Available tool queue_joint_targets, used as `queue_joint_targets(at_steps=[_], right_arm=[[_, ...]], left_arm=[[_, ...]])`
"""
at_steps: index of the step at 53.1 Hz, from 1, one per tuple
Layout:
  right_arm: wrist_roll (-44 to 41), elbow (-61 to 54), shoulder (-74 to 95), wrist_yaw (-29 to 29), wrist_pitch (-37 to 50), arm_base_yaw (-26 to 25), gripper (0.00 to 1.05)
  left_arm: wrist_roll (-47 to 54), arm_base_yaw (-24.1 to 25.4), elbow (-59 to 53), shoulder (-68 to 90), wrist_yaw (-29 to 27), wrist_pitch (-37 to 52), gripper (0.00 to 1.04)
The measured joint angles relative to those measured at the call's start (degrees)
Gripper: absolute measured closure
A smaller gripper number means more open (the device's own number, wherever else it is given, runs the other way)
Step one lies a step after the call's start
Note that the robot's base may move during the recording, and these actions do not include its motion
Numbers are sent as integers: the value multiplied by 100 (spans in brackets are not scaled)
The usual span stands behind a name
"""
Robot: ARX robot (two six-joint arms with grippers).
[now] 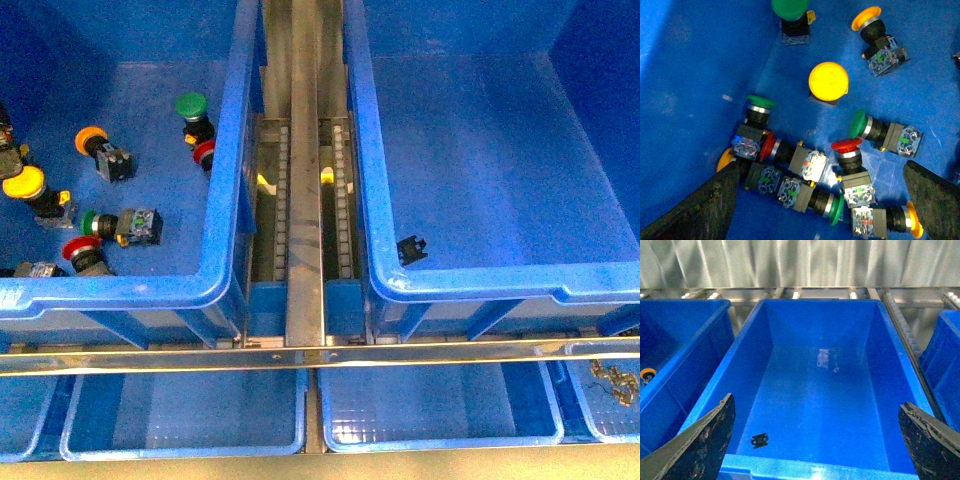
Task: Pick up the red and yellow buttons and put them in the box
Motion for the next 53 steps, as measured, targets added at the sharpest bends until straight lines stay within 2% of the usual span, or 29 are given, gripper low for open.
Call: queue_joint_targets(at_steps=[17, 34, 53], right_arm=[[0, 0, 0, 0, 0, 0, 7], [0, 0, 0, -2, 0, 0, 7], [0, 0, 0, 0, 0, 0, 7]], left_arm=[[501, 485, 1202, 1735, 365, 245, 8], [570, 529, 2017, 2455, 590, 63, 8], [597, 529, 2415, 2763, 769, -94, 8]])
